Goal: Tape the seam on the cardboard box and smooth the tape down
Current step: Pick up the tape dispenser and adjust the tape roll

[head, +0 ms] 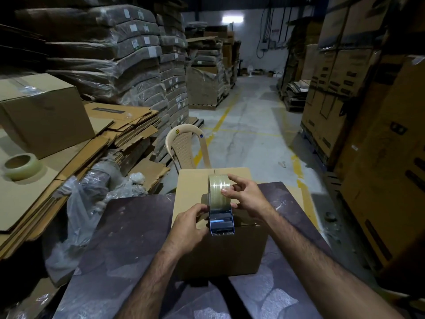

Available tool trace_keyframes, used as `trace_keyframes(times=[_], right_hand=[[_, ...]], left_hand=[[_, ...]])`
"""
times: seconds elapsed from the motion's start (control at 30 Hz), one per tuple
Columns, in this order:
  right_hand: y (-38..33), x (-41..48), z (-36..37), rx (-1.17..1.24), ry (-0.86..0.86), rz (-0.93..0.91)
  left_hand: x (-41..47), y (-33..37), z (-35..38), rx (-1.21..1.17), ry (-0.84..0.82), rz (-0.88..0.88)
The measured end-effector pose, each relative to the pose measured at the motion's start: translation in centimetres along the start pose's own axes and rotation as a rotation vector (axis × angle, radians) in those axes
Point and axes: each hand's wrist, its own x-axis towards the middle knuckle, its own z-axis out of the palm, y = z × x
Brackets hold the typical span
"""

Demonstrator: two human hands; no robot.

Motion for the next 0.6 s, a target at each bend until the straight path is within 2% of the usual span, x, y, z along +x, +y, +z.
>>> trace_keyframes(times=[0.3, 0.4, 0.47, 0.53, 0.6], right_hand=[[0.7, -0.2, -0.4, -0.062, 0.012, -0.049], [0.9, -0.3, -0.4, -0.066, 0.016, -0.067], [1.2, -0.4, -0.5, -0.092, 0.025, -0.077], [1.3, -0.6, -0.5, -0.122, 0.030, -0.102], [1.4, -1.0, -0.5, -0.206, 0.093, -0.177]], left_hand=[[1.4, 0.4, -0.9, -0.100, 0.052, 0.001], [2.8, 1.3, -1.7, -0.138, 0.223, -0.022], [4.1, 2.2, -2.4, -0.100, 0.328, 0.029], [5.6, 3.5, -3.0, -0.056, 0.302, 0.112], [7.0, 4.9, -3.4, 0.014, 0.170, 0.170]])
